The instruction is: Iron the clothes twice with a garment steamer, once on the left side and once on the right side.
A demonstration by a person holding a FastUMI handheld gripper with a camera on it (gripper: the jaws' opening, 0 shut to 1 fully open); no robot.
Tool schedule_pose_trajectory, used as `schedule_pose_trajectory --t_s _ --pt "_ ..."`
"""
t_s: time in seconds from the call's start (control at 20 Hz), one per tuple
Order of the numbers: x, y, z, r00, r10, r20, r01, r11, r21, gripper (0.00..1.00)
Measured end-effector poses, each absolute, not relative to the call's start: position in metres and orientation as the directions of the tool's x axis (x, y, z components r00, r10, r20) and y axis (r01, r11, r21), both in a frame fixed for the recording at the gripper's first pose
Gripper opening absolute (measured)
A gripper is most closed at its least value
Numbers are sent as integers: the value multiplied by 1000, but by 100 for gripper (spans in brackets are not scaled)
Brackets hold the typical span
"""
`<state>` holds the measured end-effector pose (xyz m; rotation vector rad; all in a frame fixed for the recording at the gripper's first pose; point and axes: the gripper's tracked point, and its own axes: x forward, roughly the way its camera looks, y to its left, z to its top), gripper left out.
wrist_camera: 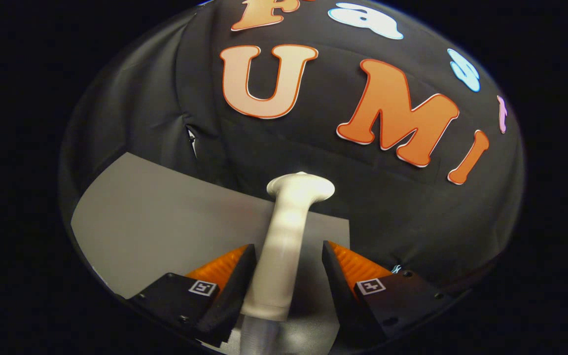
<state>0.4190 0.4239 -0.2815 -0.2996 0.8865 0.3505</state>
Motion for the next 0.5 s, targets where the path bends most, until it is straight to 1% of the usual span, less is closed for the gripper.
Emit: schedule_pose_trajectory --t_s 0.15,0.25,0.35,0.5 --pt "424 408 -286 614 179 -769 -394 914 -102 54" --pt "424 405 -277 648 189 -738 -369 925 -87 49" --pt "425 405 -261 692 197 -694 -360 928 -95 47" --pt "411 413 -231 744 252 -619 -404 907 -117 46"
